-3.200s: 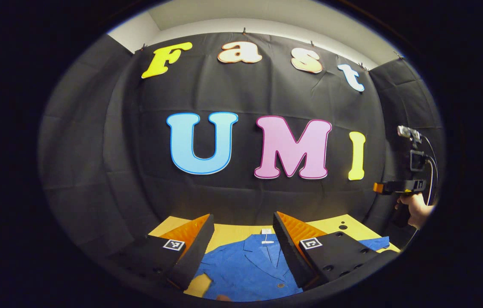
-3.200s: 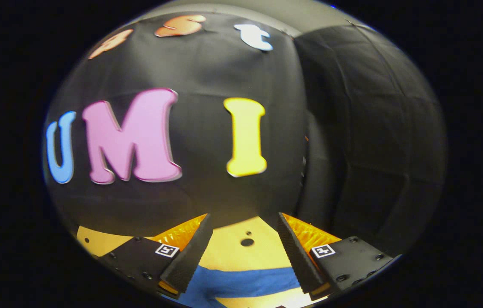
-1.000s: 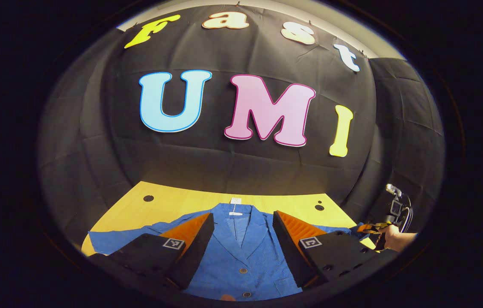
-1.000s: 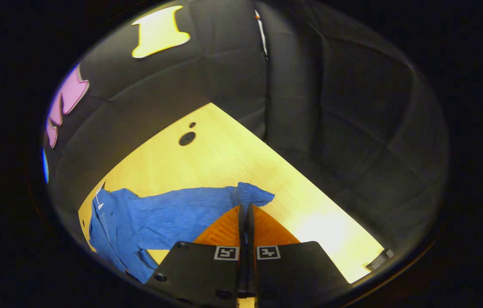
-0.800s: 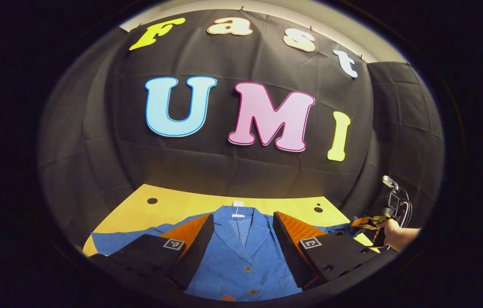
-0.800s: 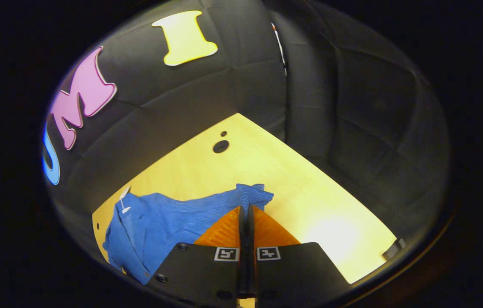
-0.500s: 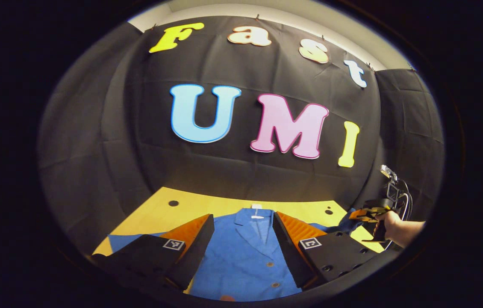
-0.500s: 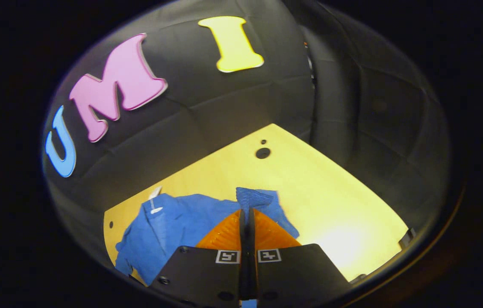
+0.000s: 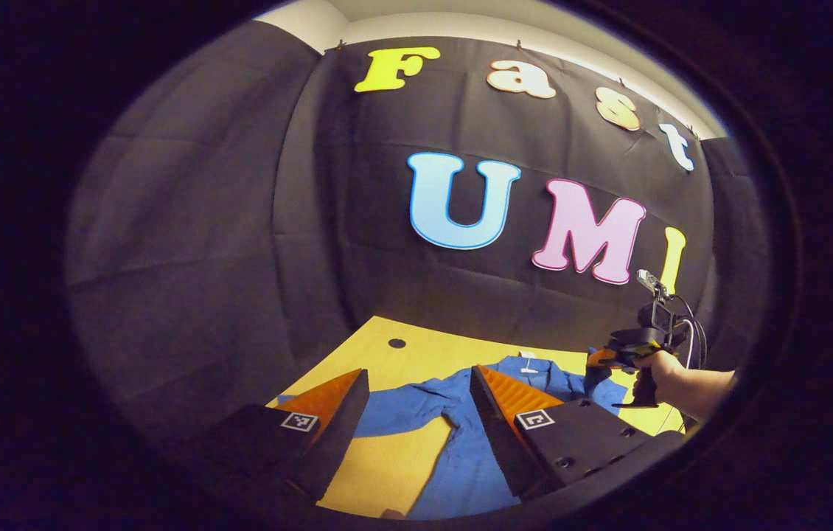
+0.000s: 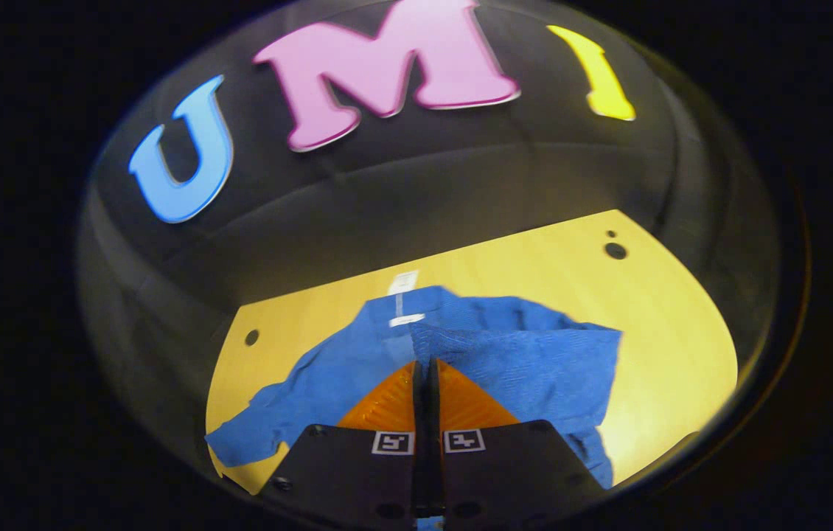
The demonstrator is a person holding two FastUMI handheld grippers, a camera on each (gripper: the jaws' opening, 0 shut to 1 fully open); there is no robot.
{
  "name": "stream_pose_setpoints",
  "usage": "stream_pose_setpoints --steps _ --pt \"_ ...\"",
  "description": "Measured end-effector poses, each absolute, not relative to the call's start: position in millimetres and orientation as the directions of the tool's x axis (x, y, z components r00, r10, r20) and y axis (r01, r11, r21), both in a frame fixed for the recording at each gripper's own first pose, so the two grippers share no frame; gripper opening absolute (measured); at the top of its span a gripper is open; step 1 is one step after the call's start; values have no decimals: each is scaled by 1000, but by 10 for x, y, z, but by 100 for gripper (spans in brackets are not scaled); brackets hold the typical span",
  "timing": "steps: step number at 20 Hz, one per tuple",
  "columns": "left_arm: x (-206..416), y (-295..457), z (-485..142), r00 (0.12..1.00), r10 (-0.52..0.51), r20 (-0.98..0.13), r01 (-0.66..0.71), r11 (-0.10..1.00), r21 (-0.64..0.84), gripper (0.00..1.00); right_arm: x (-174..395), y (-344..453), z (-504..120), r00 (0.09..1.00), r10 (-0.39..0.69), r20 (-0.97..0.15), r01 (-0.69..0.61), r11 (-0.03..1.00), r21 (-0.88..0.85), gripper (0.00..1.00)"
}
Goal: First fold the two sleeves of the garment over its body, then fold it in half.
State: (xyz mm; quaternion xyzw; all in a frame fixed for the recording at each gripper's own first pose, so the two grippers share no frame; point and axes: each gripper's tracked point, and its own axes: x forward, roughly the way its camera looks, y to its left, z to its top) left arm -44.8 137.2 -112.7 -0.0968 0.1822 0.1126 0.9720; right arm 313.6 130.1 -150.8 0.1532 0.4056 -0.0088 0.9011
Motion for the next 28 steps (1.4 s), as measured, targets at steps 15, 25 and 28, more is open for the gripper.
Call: stream_pose_setpoints --steps 15,25,28 --pt "-704 2673 -1948 804 355 -477 -479 862 -165 80 2782 2721 -2043 637 173 -751 -140 984 109 89" --pt "-161 3227 -3696 536 169 -827 -555 809 -195 81 2100 1845 -1629 757 155 -634 -263 962 -79 98" --pt "39 3275 -3865 483 158 -861 -553 818 -160 81 1831 1760 -1785 724 168 -669 -282 957 -64 100"
